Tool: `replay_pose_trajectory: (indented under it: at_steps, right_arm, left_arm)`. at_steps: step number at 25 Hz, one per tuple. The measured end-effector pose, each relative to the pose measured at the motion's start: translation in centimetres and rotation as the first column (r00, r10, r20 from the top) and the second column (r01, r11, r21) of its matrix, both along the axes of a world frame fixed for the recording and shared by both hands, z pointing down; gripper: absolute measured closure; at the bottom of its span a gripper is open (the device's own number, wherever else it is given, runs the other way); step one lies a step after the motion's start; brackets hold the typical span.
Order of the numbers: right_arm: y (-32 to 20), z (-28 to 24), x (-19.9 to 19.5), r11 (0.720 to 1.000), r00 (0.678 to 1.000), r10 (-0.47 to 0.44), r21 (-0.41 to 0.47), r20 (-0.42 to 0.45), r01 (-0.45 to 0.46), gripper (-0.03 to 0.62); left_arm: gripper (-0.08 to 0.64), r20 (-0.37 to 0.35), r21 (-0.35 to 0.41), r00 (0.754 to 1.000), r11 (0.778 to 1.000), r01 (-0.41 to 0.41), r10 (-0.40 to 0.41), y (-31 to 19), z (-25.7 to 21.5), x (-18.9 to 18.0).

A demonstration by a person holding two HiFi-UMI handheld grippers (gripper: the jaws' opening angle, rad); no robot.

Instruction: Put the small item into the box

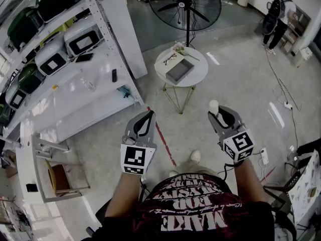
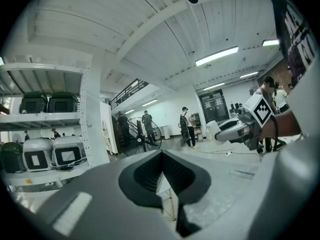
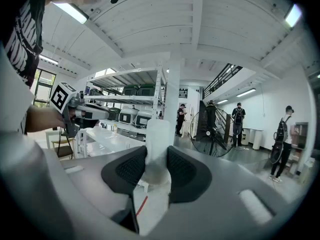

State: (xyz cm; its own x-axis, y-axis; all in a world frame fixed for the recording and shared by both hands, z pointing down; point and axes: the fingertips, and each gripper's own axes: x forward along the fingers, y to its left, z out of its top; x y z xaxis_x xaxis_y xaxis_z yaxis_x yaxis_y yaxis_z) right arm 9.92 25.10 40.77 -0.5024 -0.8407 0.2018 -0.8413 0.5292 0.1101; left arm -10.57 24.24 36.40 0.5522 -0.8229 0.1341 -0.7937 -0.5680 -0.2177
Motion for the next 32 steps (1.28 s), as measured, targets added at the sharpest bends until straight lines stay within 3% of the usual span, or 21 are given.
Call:
replay_pose_trajectory:
  at_steps: [16, 26, 32]
  right_arm:
    - [1.9, -0.7, -1.0, 0.998, 1.0, -0.011, -0.055, 0.022, 0.012, 0.434]
    - [-1.8, 0.3, -1.1, 0.992, 0.991, -0.046, -0.109, 0.129, 0.06, 0.434]
    - [-5.7, 0.7, -1.6, 0.989, 0.986, -0.073, -0.12, 0.148, 0.091, 0.434]
  left_arm:
    - [0.56, -0.033, -0.03, 0.998, 0.998, 0.05, -0.051, 1.8, 1.5, -3.2]
    - [0.56, -0.046, -0.068, 0.996, 0.995, 0.069, -0.072, -1.7, 2.6, -3.2]
    - [0.56, -0.023, -0.082, 0.995, 0.992, 0.098, -0.101, -5.0, 3.0, -3.9]
